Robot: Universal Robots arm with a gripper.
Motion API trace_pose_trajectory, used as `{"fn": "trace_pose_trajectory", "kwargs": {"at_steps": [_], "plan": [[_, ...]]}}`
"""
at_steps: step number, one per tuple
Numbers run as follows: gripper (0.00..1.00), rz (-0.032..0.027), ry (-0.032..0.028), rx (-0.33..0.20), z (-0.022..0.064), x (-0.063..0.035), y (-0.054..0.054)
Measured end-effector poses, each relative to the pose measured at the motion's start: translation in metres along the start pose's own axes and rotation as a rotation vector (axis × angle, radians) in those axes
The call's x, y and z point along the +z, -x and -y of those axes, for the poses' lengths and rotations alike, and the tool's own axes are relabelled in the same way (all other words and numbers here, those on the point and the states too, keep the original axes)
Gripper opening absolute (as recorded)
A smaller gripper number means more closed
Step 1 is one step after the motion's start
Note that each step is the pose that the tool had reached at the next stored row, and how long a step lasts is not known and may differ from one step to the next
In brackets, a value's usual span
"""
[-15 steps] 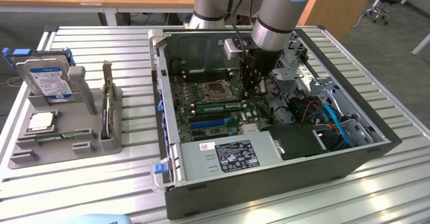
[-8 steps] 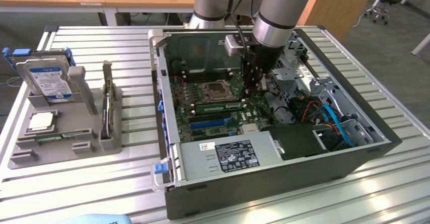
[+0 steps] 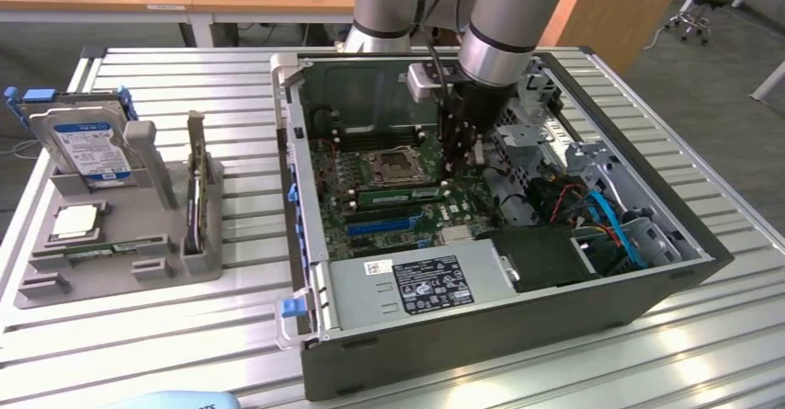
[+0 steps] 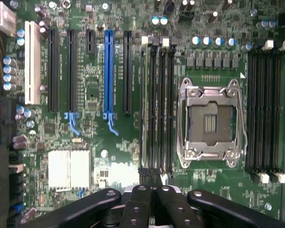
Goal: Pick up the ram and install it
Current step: 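Press down the ram until it locks into place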
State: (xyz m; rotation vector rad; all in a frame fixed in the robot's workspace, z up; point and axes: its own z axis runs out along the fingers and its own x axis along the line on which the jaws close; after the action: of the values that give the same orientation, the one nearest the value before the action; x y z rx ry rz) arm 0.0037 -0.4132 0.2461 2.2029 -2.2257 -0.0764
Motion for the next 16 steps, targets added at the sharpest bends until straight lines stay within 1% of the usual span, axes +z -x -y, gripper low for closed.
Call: {"fn": "trace_pose_trajectory", "kwargs": {"at_steps": [6,16], "plan": [[0.10,0.0000,-0.0012,0.000,-0.0113,0.0005,0.000],[0.10,0.0002,-0.0014,0.000,-0.0338,0.0015,0.000]]}}
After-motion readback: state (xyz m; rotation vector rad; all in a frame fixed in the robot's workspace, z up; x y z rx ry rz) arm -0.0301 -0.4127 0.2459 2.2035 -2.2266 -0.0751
